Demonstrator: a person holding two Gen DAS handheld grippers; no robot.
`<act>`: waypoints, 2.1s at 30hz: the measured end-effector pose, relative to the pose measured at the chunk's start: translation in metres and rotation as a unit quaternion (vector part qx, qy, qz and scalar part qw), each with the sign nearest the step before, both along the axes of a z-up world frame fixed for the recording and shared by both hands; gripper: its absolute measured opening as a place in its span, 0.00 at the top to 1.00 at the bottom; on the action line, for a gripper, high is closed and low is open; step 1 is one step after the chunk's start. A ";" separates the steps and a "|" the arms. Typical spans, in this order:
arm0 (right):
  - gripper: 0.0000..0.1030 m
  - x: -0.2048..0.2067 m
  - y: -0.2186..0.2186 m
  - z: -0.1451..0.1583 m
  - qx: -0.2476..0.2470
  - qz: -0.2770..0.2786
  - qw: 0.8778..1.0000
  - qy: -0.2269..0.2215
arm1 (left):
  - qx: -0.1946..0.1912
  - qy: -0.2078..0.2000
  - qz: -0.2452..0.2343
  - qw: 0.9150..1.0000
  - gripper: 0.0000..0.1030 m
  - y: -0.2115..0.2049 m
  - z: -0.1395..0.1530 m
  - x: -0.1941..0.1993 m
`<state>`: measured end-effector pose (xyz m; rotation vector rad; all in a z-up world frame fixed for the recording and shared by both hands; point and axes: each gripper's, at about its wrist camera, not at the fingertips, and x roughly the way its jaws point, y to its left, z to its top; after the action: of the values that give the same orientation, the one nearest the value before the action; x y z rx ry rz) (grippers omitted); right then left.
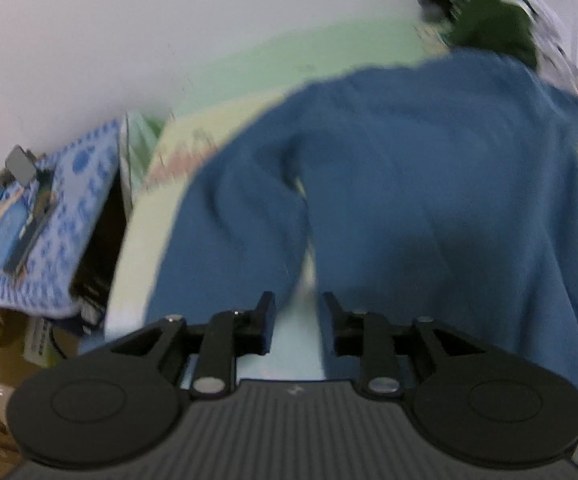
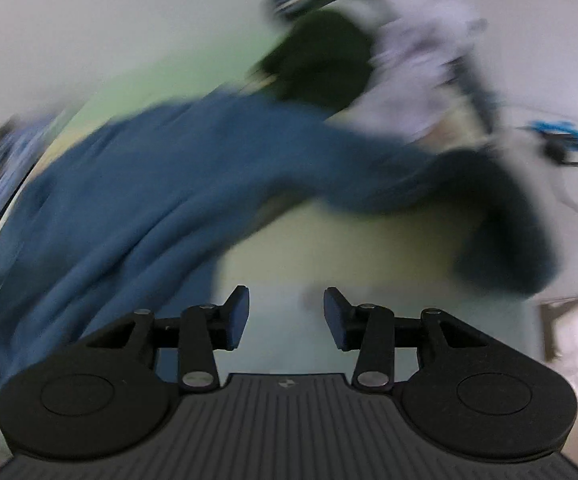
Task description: Fold clothes
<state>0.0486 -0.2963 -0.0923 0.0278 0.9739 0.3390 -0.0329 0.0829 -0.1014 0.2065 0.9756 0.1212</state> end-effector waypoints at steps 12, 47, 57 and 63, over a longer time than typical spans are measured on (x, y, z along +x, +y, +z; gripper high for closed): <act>0.43 -0.063 0.039 -0.028 0.051 0.043 0.995 0.074 | -0.054 0.038 0.016 0.998 0.44 -0.025 -0.005 -0.080; 0.87 -0.159 0.036 0.047 0.130 -0.090 0.987 0.005 | -0.164 -0.020 -0.118 0.979 0.95 -0.006 0.045 -0.101; 0.87 -0.175 0.033 0.026 0.091 -0.083 0.991 0.060 | -0.151 0.020 -0.129 0.980 0.99 -0.005 0.033 -0.116; 0.86 -0.166 0.051 -0.004 0.024 -0.075 0.993 0.089 | -0.145 0.033 -0.126 0.981 0.84 0.005 0.021 -0.110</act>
<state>-0.1175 -0.2458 -0.0962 0.1773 1.1340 0.2243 -0.1433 0.0877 -0.0801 0.0638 1.0130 -0.2604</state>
